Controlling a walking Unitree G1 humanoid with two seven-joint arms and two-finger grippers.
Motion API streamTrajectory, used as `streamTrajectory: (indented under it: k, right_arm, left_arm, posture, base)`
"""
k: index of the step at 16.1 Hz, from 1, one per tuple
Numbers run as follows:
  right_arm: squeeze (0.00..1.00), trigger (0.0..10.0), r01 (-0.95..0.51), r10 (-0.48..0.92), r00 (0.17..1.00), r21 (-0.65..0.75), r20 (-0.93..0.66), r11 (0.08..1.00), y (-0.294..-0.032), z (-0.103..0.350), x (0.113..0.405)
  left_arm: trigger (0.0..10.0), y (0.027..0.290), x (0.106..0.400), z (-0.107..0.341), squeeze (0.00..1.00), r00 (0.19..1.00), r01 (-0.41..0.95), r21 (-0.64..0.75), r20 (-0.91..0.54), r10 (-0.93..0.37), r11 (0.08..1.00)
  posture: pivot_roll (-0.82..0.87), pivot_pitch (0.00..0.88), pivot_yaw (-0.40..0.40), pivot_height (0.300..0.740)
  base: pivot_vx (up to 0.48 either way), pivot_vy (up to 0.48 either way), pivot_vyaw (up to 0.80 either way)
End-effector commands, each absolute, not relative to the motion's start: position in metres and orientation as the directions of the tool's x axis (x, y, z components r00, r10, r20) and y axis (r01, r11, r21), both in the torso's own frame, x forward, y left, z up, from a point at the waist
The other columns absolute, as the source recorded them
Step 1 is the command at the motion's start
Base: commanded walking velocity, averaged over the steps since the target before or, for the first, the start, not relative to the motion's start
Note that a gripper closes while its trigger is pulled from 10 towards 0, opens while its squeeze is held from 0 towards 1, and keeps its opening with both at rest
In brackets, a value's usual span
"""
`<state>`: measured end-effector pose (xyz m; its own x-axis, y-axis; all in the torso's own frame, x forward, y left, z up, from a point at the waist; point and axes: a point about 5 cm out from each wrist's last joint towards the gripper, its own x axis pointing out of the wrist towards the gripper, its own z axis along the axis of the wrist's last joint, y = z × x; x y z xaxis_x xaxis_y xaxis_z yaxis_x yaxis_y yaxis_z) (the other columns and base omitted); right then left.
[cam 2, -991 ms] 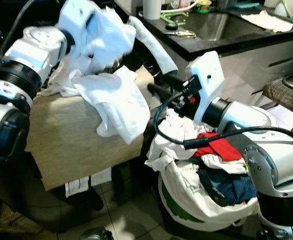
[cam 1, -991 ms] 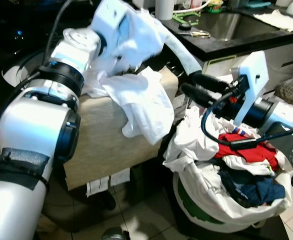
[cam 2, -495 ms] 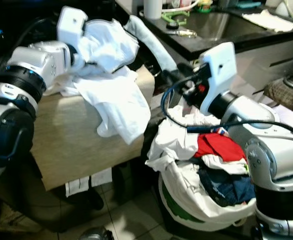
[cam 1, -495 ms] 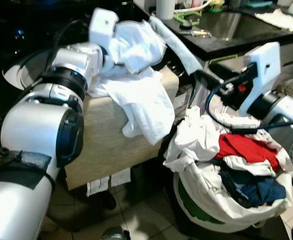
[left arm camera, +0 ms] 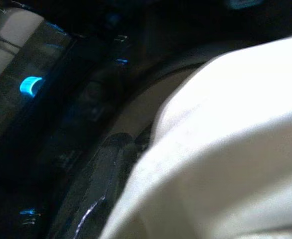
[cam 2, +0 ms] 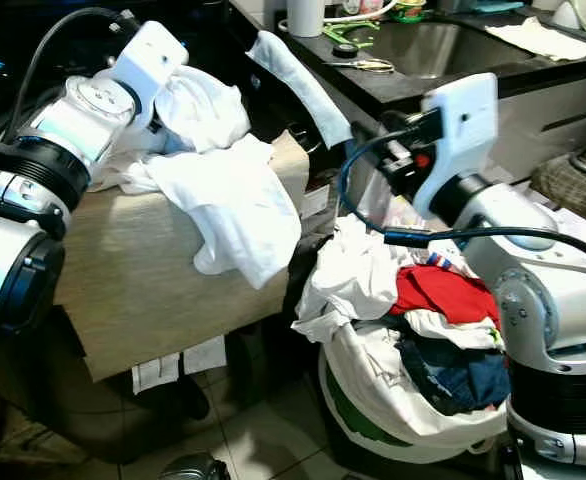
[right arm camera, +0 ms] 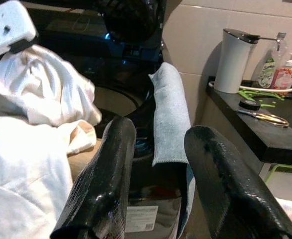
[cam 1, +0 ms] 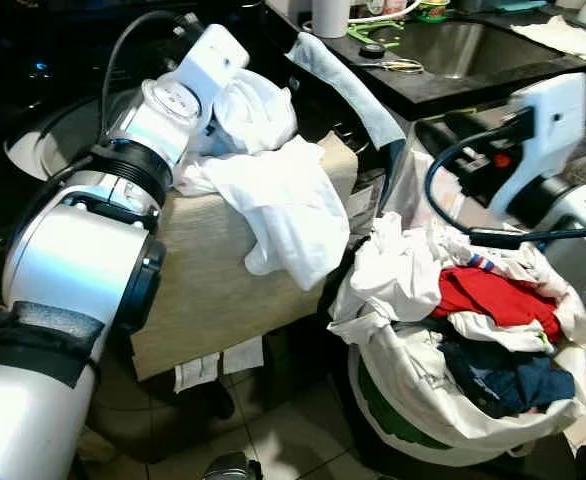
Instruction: Clothes washing
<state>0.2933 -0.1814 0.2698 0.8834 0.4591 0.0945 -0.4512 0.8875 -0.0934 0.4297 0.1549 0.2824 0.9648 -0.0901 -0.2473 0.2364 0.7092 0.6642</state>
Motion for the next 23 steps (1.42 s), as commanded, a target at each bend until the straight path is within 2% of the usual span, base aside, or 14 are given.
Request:
streamTrajectory:
  k: [1, 2, 4, 5, 6, 8, 10, 11, 13, 14, 17, 19, 20, 23]
  right_arm:
    - [0.0, 10.0, -0.431, 0.44, 0.892, -0.097, 0.109, 0.897, -0.184, 0.275, 0.295]
    - [0.0, 10.0, -0.417, 0.426, 0.898, -0.091, 0.114, 0.904, -0.185, 0.276, 0.297]
    - [0.0, 10.0, -0.409, 0.417, 0.901, -0.083, 0.12, 0.909, -0.186, 0.276, 0.298]
    - [0.0, 10.0, -0.403, 0.409, 0.904, -0.072, 0.126, 0.912, -0.186, 0.277, 0.299]
    - [0.0, 10.0, -0.396, 0.401, 0.907, -0.06, 0.132, 0.916, -0.187, 0.277, 0.3]
    - [0.0, 10.0, -0.387, 0.39, 0.911, -0.048, 0.135, 0.921, -0.187, 0.277, 0.301]
    - [0.0, 10.0, -0.378, 0.38, 0.915, -0.039, 0.138, 0.925, -0.187, 0.277, 0.301]
    - [0.0, 10.0, -0.365, 0.369, 0.919, -0.055, 0.142, 0.93, -0.188, 0.278, 0.3]
    - [0.0, 10.0, -0.36, 0.37, 0.918, -0.09, 0.142, 0.929, -0.188, 0.279, 0.299]
    - [0.0, 10.0, -0.363, 0.372, 0.915, -0.08, 0.159, 0.928, -0.187, 0.281, 0.299]
    - [0.0, 10.0, -0.337, 0.35, 0.904, -0.095, 0.245, 0.937, -0.185, 0.293, 0.302]
    - [0.0, 10.0, -0.337, 0.351, 0.865, -0.102, 0.359, 0.936, -0.179, 0.312, 0.302]
    - [0.0, 10.0, -0.333, 0.345, 0.861, -0.101, 0.374, 0.938, -0.178, 0.316, 0.302]
    - [0.0, 10.0, -0.261, 0.354, 0.862, -0.281, 0.363, 0.924, -0.174, 0.32, 0.309]
  left_arm:
    - [10.0, 0.15, 0.429, 0.282, 1.0, 0.949, 0.291, 0.626, -0.283, -0.137, 0.724]
    - [10.0, 0.14, 0.426, 0.277, 1.0, 0.901, 0.397, 0.444, -0.355, -0.249, 0.803]
    - [10.0, 0.132, 0.425, 0.277, 1.0, 0.881, 0.418, 0.287, -0.358, -0.308, 0.862]
    - [10.0, 0.123, 0.424, 0.277, 1.0, 0.87, 0.378, -0.008, -0.34, -0.358, 0.926]
    - [10.0, 0.115, 0.422, 0.278, 1.0, 0.87, 0.281, -0.297, -0.323, -0.373, 0.913]
    - [10.0, 0.116, 0.422, 0.27, 1.0, 0.878, 0.153, -0.43, -0.355, -0.322, 0.89]
    - [10.0, 0.125, 0.423, 0.262, 1.0, 0.898, 0.119, -0.32, -0.369, -0.239, 0.94]
    - [10.0, 0.13, 0.428, 0.271, 1.0, 0.935, 0.273, 0.254, -0.298, -0.194, 0.928]
    - [10.0, 0.121, 0.429, 0.278, 1.0, 0.933, 0.342, 0.484, -0.278, -0.229, 0.805]
    - [10.0, 0.116, 0.428, 0.281, 0.0, 0.929, 0.359, 0.52, -0.277, -0.245, 0.775]
    - [10.0, 0.107, 0.429, 0.311, 0.0, 0.94, 0.333, 0.523, -0.123, -0.318, 0.784]
    - [10.0, 0.096, 0.422, 0.341, 0.0, 0.853, 0.502, 0.329, -0.035, -0.521, 0.8]
    - [10.0, 0.096, 0.42, 0.346, 0.0, 0.822, 0.55, 0.322, -0.049, -0.567, 0.77]
    - [10.0, 0.108, 0.415, 0.344, 0.0, 0.754, 0.623, 0.515, -0.195, -0.628, 0.589]
  posture:
    - [-0.04, 0.0, 0.054, 0.719]
    - [-0.04, 0.0, 0.057, 0.719]
    - [-0.03, 0.0, 0.057, 0.719]
    - [-0.03, 0.0, 0.059, 0.719]
    - [-0.03, 0.0, 0.06, 0.719]
    - [-0.03, 0.0, 0.071, 0.719]
    - [-0.04, 0.0, 0.078, 0.719]
    - [-0.04, 0.0, 0.082, 0.719]
    - [-0.04, 0.0, 0.082, 0.719]
    - [-0.04, 0.0, 0.077, 0.719]
    - [-0.04, 0.0, 0.075, 0.719]
    - [-0.04, 0.0, 0.077, 0.719]
    - [-0.04, 0.0, 0.073, 0.719]
    - [-0.04, 0.0, 0.056, 0.719]
  base:
    - [0.0, 0.0, 0.0]
    - [0.0, 0.0, 0.0]
    - [0.0, 0.0, 0.0]
    - [0.0, 0.0, 0.0]
    - [0.0, 0.0, 0.0]
    - [0.0, 0.0, 0.0]
    - [0.0, 0.0, 0.0]
    - [0.0, 0.0, 0.0]
    - [0.0, 0.0, 0.0]
    - [0.0, 0.0, 0.0]
    - [0.0, 0.0, 0.0]
    - [0.0, 0.0, 0.0]
    - [0.0, 0.0, 0.0]
    - [0.0, 0.0, 0.0]
